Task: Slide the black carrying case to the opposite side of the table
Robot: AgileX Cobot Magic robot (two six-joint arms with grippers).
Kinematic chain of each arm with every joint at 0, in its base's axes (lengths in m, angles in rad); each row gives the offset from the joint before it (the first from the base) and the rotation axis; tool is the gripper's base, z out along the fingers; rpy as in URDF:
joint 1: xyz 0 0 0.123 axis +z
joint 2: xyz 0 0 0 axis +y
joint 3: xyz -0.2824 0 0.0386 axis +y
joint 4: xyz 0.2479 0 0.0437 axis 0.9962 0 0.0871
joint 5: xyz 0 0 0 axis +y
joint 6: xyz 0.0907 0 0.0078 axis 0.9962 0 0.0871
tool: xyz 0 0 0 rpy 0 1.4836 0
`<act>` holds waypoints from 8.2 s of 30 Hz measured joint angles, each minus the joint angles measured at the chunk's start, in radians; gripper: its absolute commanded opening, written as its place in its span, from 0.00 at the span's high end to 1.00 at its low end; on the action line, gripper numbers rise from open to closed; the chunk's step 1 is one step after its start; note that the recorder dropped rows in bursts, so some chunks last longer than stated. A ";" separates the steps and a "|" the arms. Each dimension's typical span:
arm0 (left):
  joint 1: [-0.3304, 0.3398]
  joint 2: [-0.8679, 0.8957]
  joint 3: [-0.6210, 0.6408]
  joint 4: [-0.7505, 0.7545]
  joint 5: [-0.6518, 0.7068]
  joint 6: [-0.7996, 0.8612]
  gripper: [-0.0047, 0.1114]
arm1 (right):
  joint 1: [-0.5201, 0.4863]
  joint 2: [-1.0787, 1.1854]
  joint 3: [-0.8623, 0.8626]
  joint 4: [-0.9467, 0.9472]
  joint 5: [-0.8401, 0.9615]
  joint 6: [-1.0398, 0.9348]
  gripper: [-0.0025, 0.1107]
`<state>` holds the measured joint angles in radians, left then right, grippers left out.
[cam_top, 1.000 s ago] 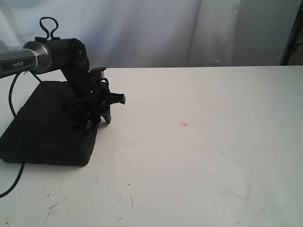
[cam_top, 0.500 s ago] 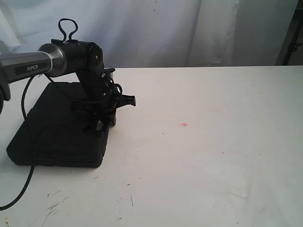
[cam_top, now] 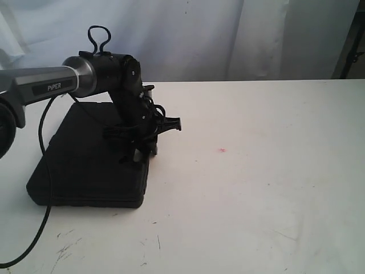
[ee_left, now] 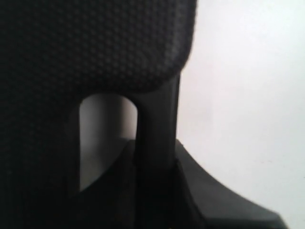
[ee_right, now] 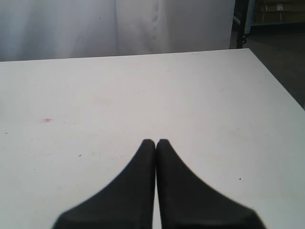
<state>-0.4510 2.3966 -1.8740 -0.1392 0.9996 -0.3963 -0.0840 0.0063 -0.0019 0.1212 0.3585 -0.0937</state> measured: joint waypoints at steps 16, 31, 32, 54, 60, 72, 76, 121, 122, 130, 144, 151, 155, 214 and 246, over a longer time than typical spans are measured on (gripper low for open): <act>-0.066 0.004 -0.002 -0.052 -0.047 -0.013 0.96 | 0.000 0.000 0.000 0.000 0.000 0.000 0.98; -0.084 0.084 -0.181 -0.044 0.062 -0.042 0.96 | 0.000 0.000 0.000 0.000 0.000 0.000 0.98; -0.086 0.093 -0.184 -0.044 0.064 -0.042 0.96 | 0.000 0.000 0.000 0.000 0.000 0.000 0.98; -0.128 0.119 -0.247 0.019 0.092 -0.085 0.96 | 0.000 0.000 0.000 0.000 0.000 0.000 0.98; -0.135 0.122 -0.248 0.031 0.100 -0.087 0.96 | 0.000 0.000 0.000 0.000 0.000 0.000 0.98; -0.137 0.123 -0.248 -0.009 0.083 -0.101 0.96 | 0.000 0.000 0.000 0.000 0.000 0.000 0.98; -0.137 0.124 -0.248 -0.049 0.060 -0.106 0.96 | 0.000 0.000 0.000 0.000 0.000 0.000 0.98; -0.146 -0.098 -0.257 0.196 0.080 -0.009 0.96 | 0.000 0.000 0.000 0.000 0.000 0.000 0.98; -0.146 -0.107 -0.257 0.221 0.088 -0.002 0.96 | 0.000 0.000 0.000 0.000 0.000 0.000 0.98; -0.114 -0.153 -0.257 0.313 0.177 0.031 0.96 | 0.000 0.000 0.000 0.000 0.000 0.000 0.98; -0.001 -0.316 -0.044 0.328 0.083 0.055 0.96 | 0.000 0.000 0.000 0.000 0.000 0.000 0.98; 0.088 -0.506 0.212 0.328 -0.110 0.055 0.96 | 0.000 0.000 0.000 0.000 0.000 0.000 0.98; 0.148 -0.635 0.377 0.328 -0.200 0.055 0.96 | 0.000 0.000 0.000 0.000 0.000 0.000 0.98; 0.461 -1.888 1.347 0.518 -0.688 -0.056 0.96 | 0.000 0.000 0.000 0.000 0.000 0.000 0.98; 0.491 -2.297 1.780 0.139 -0.728 0.303 0.96 | 0.000 0.000 0.000 0.000 0.000 0.000 0.98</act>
<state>0.0396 0.0995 -0.0940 0.0000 0.2721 -0.0929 -0.0840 0.0063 -0.0019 0.1212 0.3585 -0.0937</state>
